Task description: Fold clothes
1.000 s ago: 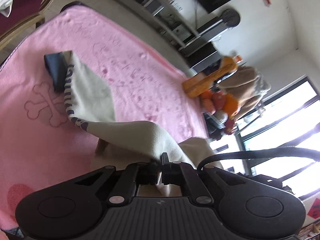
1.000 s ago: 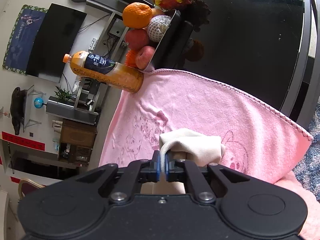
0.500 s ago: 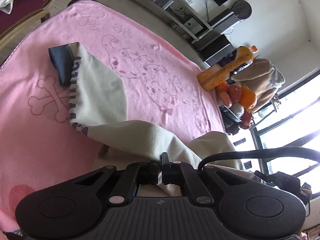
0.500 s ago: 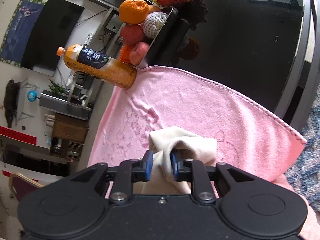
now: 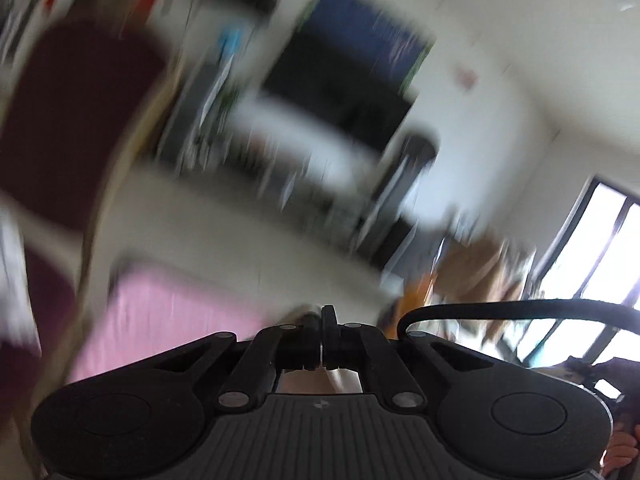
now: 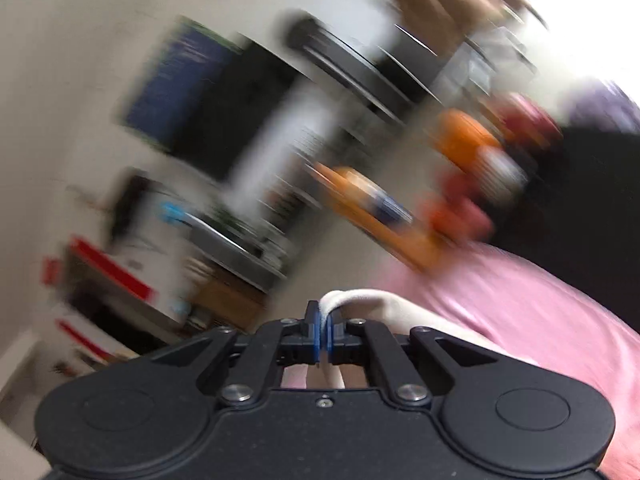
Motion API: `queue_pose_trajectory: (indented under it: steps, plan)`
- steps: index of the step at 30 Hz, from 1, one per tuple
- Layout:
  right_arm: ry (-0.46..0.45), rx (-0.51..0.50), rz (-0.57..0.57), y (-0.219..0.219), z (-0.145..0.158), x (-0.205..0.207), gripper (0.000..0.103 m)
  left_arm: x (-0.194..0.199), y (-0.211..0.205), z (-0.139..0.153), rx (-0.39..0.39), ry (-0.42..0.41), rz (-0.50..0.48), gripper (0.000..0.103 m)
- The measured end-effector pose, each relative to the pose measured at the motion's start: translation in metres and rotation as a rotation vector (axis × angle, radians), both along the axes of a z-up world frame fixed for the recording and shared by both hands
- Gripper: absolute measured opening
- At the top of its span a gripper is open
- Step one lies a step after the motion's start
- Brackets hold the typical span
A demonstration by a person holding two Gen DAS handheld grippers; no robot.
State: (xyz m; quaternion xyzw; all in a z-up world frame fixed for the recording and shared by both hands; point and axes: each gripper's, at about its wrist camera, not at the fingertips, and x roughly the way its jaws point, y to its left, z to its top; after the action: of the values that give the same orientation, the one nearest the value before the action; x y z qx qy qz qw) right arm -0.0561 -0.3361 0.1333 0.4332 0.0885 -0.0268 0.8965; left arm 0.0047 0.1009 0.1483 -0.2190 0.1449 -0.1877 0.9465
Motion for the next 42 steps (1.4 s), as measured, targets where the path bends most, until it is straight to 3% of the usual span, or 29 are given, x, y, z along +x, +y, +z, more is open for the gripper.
queue_pose_trajectory:
  steps: [3,5,10,14,17,19,25,27,30,34,36,38,40,42]
  plan:
    - [-0.187,-0.151,-0.045,0.026,0.066,-0.030,0.003,-0.047,0.009,0.051,0.022,-0.197,0.066,0.000]
    - [-0.241,-0.193,-0.020,0.039,0.093,-0.046,0.003,-0.073,0.012,0.068,0.031,-0.267,0.094,0.000]
    - [-0.363,-0.168,0.059,0.053,0.122,-0.093,0.003,-0.127,0.031,0.089,-0.017,-0.398,0.162,0.000]
    - [-0.422,-0.130,0.107,0.051,0.130,-0.109,0.003,-0.145,0.038,0.100,-0.024,-0.443,0.177,0.001]
    - [-0.406,-0.131,0.126,0.053,0.128,-0.095,0.003,-0.127,0.034,0.102,0.012,-0.403,0.177,0.001]
    - [-0.360,-0.151,0.130,0.057,0.124,-0.072,0.003,-0.097,0.031,0.096,0.051,-0.324,0.191,0.001]
    - [-0.029,-0.124,0.204,0.063,0.067,0.087,0.003,0.052,0.021,0.044,0.234,-0.008,0.281,0.001]
    - [0.073,-0.123,0.197,0.067,0.045,0.143,0.003,0.096,0.017,0.033,0.289,0.061,0.335,0.001]
    - [0.084,-0.200,0.160,0.080,0.046,0.193,0.003,0.097,0.012,0.034,0.308,0.014,0.342,0.001]
    - [-0.122,-0.352,0.165,0.091,0.090,0.179,0.003,0.083,0.007,0.040,0.319,-0.085,0.330,0.001]
    - [-0.150,-0.433,0.165,0.091,0.096,0.157,0.003,0.076,0.004,0.043,0.324,-0.134,0.324,0.001]
    - [-0.034,-0.408,0.184,0.081,0.066,0.151,0.003,0.070,0.000,0.034,0.333,-0.149,0.311,0.001]
    - [0.094,-0.372,0.205,0.070,0.031,0.147,0.003,0.066,-0.008,-0.016,0.353,-0.049,0.274,0.001]
    - [0.236,-0.321,0.213,0.060,-0.024,0.147,0.003,0.065,-0.016,-0.074,0.371,0.084,0.250,0.001]
